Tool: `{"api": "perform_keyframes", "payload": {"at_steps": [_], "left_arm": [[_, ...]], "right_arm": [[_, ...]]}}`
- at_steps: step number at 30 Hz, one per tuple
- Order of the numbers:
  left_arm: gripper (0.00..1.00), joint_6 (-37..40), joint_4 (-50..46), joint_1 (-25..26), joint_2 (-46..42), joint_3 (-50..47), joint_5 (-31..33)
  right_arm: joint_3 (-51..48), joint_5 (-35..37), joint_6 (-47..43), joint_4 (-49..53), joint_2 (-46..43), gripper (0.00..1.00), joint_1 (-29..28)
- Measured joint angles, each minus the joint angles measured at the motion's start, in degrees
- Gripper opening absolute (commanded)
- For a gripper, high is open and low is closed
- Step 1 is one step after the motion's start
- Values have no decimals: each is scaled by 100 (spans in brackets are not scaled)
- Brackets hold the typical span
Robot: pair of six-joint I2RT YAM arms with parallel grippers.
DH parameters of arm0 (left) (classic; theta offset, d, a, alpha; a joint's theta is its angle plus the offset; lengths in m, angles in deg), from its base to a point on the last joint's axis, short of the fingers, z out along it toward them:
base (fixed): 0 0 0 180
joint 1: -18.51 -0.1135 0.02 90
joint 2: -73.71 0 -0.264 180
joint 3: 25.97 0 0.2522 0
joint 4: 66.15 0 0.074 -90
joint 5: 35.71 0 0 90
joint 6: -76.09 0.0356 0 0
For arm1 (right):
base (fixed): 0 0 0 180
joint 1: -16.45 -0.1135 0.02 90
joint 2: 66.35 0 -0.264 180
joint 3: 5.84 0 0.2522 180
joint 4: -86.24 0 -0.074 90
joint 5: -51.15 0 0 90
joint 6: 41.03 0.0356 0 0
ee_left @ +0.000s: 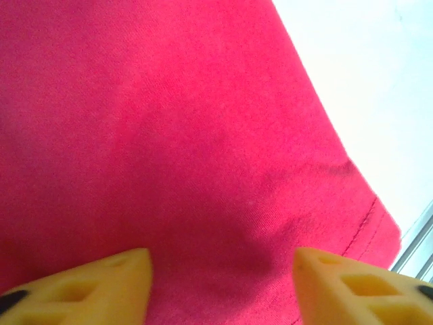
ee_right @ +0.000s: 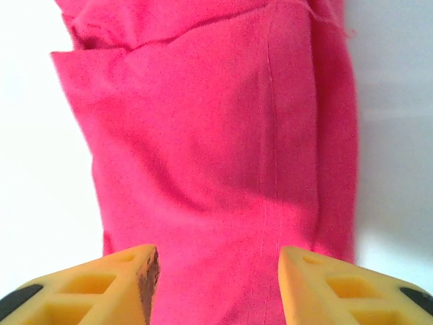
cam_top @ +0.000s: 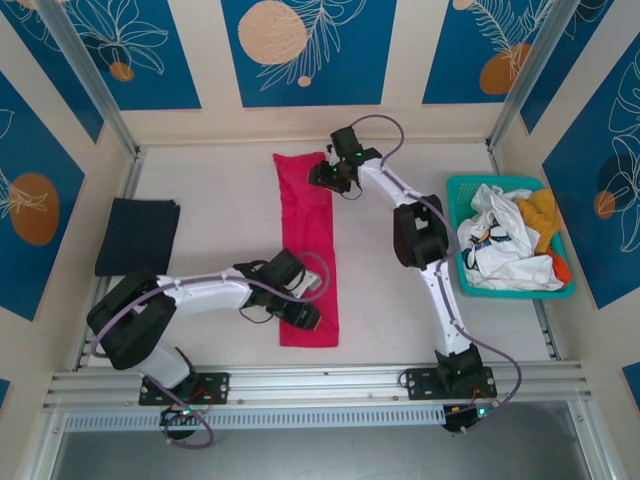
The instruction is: Fold and stack the t-shirts
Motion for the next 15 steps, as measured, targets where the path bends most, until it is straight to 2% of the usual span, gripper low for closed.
{"api": "perform_keyframes", "payload": {"at_steps": [6,11,15], "left_arm": [[80,-203,212,-750,-870,9,-140],[92,-632,623,-1805,-1475,-13,-81],[96,-1019,721,-2632,-1521,-17,-48]], "right_arm": [[-2514,122,-507,-1032,-2404,67,138],[-4312,262,-1287,-1832,-4188,74,195],[-5711,275,-2153,-2247,-5281,78,-133]]}}
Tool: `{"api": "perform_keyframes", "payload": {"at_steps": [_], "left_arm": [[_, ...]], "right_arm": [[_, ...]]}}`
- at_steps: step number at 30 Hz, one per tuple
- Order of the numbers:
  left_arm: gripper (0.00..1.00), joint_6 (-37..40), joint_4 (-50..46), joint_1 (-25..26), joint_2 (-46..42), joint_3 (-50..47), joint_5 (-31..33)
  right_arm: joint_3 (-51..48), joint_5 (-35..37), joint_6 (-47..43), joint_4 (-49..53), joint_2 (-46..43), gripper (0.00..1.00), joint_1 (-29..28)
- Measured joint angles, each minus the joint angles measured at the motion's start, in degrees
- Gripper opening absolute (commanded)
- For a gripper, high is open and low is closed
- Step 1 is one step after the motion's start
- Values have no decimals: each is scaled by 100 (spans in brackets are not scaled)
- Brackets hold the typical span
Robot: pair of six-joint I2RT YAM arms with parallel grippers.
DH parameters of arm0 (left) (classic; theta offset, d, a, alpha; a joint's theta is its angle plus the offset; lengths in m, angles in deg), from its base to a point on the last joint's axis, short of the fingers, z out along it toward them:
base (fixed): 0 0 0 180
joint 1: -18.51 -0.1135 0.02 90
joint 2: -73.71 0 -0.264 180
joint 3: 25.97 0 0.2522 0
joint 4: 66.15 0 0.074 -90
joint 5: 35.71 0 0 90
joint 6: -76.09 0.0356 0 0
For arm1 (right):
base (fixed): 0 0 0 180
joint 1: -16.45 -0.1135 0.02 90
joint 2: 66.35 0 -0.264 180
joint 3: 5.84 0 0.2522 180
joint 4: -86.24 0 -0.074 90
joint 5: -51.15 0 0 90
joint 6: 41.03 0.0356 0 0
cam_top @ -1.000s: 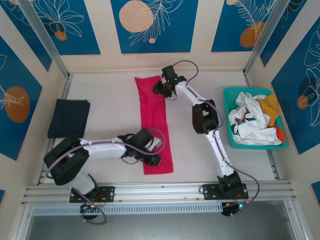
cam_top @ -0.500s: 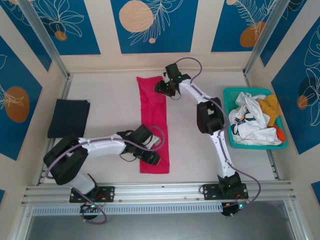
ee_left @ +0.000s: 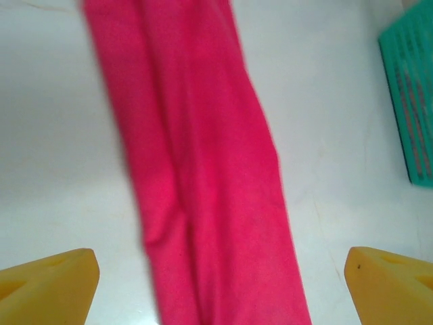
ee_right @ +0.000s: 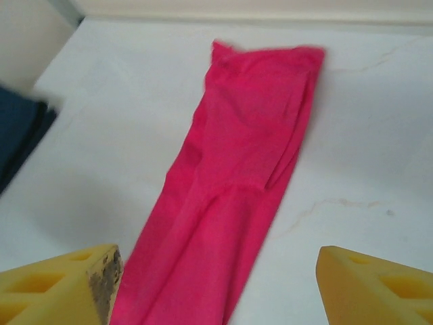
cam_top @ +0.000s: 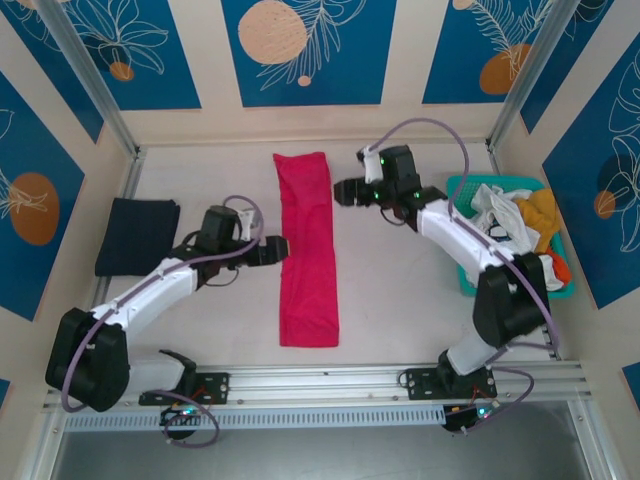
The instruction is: Fold and stack the t-shirts
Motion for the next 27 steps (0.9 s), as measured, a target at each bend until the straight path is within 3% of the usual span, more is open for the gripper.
{"api": "perform_keyframes", "payload": {"at_steps": [8,17,22,27], "left_arm": [[99,-492,-199,-1062,164,-4,-15],[100,-699,-262,-1248,380,-17,-160],[100,-796,-240,-1250,402,-101,-208],[100,-815,-240,-1250,518,-153,-286]], "right_arm": [[-1725,-160,-2179,197,-1099,71,-1980],[-1915,-17,-3051,640,-942,62,-3915],[-1912,310,-3180,693,-291,52,-4371],[-1912,592,-3211,686,173,48,-4417]]}}
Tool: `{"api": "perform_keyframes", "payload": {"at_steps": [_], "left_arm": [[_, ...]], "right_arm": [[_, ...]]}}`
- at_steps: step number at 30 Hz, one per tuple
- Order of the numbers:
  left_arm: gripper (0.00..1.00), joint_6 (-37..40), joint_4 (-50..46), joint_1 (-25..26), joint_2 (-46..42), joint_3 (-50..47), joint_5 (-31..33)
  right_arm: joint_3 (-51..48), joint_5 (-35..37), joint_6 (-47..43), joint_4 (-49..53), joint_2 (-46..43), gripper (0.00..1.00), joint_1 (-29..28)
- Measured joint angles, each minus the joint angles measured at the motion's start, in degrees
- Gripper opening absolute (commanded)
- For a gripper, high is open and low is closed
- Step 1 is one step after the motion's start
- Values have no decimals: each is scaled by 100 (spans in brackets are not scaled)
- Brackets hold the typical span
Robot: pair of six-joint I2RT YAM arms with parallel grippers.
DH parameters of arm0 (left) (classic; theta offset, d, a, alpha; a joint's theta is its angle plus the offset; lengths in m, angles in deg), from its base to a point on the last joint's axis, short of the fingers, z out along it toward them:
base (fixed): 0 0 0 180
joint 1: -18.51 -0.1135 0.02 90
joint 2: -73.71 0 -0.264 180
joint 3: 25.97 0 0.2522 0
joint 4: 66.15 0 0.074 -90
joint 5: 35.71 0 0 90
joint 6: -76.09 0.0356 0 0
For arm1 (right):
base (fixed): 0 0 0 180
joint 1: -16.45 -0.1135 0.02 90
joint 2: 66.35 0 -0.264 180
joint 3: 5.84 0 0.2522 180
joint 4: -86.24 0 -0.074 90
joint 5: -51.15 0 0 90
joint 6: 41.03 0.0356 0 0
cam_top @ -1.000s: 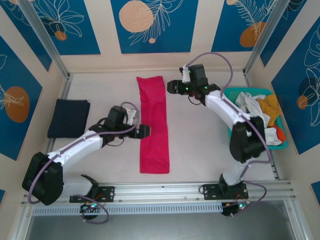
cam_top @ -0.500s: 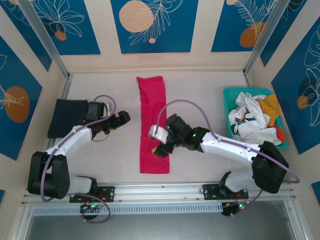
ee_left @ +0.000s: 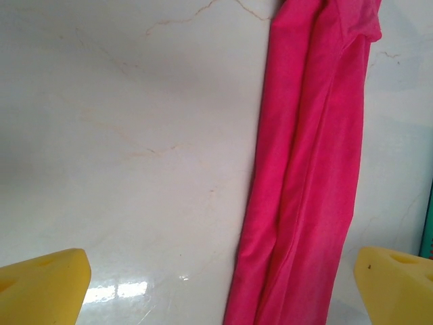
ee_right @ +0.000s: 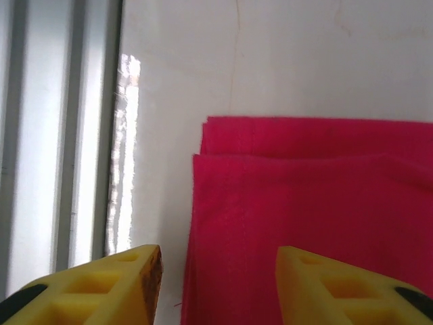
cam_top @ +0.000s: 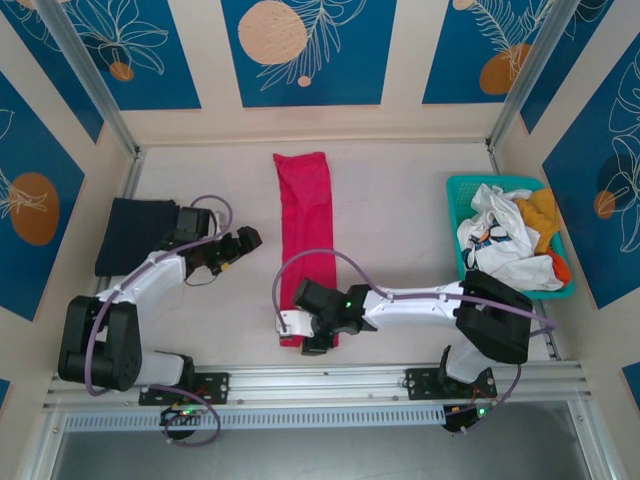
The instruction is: Fold and stack the t-shirts
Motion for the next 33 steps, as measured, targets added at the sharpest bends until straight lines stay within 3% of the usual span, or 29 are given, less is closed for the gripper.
{"api": "perform_keyframes", "payload": {"at_steps": [9,16,22,26,33], "left_arm": [[100,-2,4,0,11,-50,-2],[100,-4,20,0,33,-107,-4],[100,-7,44,0,81,-129,-4],[100,-4,46,0,127,-136,-4],[100,-7,87,0,227,-136,-4]], "right_arm": [[-2,170,-17,-48,391,55,31],[-7,160,-20,-44,398,51,31],[162,413,-105,2,608,33,-17],[192,590,-142,-50,623,0,-66],[214,369,-212,190,520,0,11]]}}
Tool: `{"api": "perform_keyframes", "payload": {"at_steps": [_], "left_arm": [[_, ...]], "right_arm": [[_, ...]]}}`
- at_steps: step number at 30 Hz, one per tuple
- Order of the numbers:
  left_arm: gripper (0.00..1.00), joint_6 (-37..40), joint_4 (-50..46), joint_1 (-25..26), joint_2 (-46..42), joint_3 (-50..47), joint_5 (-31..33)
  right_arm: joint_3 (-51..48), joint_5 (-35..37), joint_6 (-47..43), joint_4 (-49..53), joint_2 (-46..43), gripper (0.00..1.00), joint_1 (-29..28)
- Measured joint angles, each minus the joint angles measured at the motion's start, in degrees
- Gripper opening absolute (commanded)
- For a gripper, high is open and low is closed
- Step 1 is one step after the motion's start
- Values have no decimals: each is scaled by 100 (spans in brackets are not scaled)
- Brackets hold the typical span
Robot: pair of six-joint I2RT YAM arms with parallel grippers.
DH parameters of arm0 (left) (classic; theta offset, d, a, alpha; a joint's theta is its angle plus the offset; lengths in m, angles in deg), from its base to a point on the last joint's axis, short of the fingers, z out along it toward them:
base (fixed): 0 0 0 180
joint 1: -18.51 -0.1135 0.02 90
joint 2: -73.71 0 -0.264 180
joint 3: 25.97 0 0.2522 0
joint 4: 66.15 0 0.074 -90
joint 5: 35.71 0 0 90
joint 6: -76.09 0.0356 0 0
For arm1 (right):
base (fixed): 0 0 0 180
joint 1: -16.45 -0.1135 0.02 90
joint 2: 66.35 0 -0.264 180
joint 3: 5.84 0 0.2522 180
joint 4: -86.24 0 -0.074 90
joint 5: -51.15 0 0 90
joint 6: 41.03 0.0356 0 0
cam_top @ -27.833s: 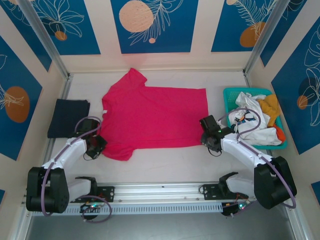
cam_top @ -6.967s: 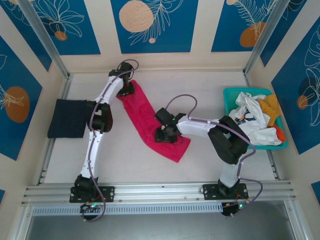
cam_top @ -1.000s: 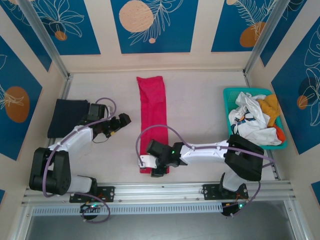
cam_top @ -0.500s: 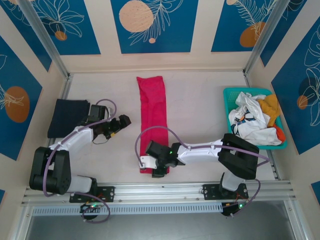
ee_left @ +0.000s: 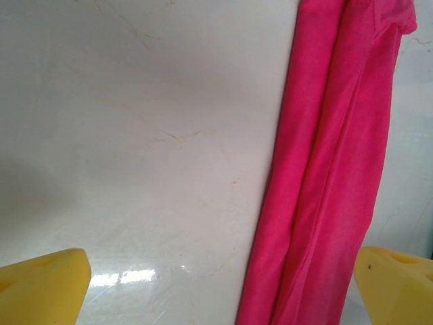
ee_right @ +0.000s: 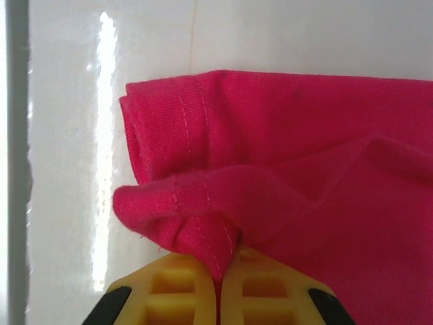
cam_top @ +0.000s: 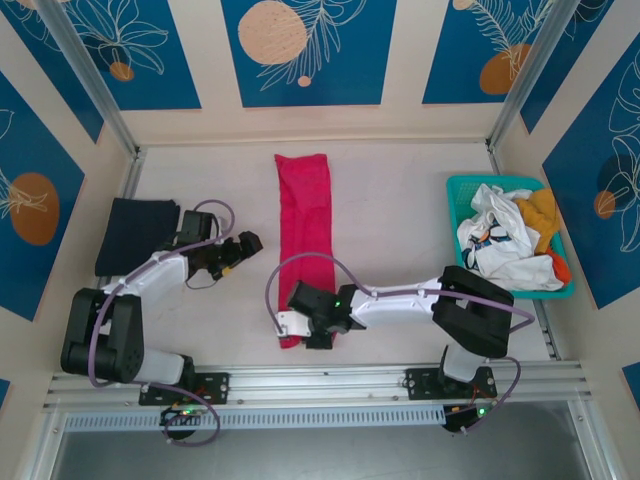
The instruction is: Fold and stack the t-shirts
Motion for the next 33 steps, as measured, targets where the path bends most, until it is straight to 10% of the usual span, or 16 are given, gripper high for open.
{"api": "perform_keyframes", "payload": {"at_steps": [16,33], "left_arm": [[100,-11,214,-33,205,0,-44],[100,107,212,-81,208,9,-107]], "right_arm": [[1115,-841,-931,1646,-789,0,1274],[3073,-850,-2068,1604,962,0,2704]]}}
